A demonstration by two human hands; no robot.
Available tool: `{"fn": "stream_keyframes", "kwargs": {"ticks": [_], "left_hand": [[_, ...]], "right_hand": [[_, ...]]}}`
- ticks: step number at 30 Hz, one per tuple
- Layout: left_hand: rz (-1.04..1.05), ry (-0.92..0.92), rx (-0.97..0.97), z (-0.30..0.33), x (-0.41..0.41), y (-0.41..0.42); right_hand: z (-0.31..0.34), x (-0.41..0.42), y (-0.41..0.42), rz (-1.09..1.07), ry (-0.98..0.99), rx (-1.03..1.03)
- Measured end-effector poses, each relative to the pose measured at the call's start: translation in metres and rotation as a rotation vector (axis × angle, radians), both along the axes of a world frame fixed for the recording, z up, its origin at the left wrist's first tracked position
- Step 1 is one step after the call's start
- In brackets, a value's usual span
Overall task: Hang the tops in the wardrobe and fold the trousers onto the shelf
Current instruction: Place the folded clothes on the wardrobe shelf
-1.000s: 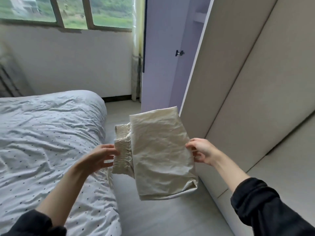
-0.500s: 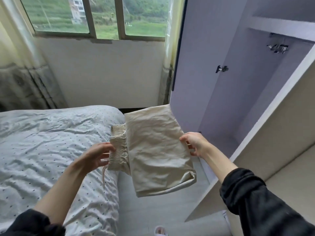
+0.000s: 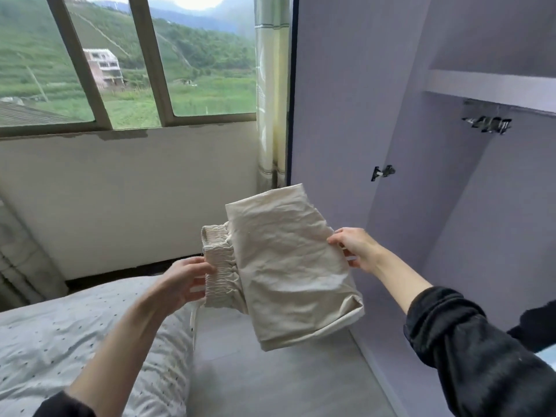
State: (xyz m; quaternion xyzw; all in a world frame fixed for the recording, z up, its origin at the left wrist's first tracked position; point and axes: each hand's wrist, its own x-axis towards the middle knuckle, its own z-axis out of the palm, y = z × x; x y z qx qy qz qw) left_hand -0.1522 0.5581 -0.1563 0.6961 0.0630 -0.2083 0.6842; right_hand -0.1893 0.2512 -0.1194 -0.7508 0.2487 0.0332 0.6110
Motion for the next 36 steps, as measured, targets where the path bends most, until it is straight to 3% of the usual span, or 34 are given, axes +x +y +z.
{"fn": "stream_keyframes", "kwargs": {"ticks": [5, 14, 22, 27, 36], "left_hand": [[-0.21, -0.052, -0.026, 0.02, 0.111, -0.082], [-0.633, -0.177, -0.125, 0.114, 0.213, -0.265], [-0.816, -0.314, -0.274, 0.225, 0.224, -0.44], [-0.942, -0.37, -0.346, 0.277, 0.204, -0.548], [-1.157, -0.407, -0.341, 0.324, 0.156, -0.706]], "right_hand": [[0.026, 0.051, -0.068, -0.19, -0.1, -0.048], [0.111, 0.029, -0.186, -0.582, -0.238, -0.107], [0.213, -0.02, -0.29, -0.897, -0.385, -0.254], [0.269, -0.056, -0.365, -1.005, -0.381, -0.314], [0.317, -0.124, -0.473, -1.186, -0.341, -0.324]]}}
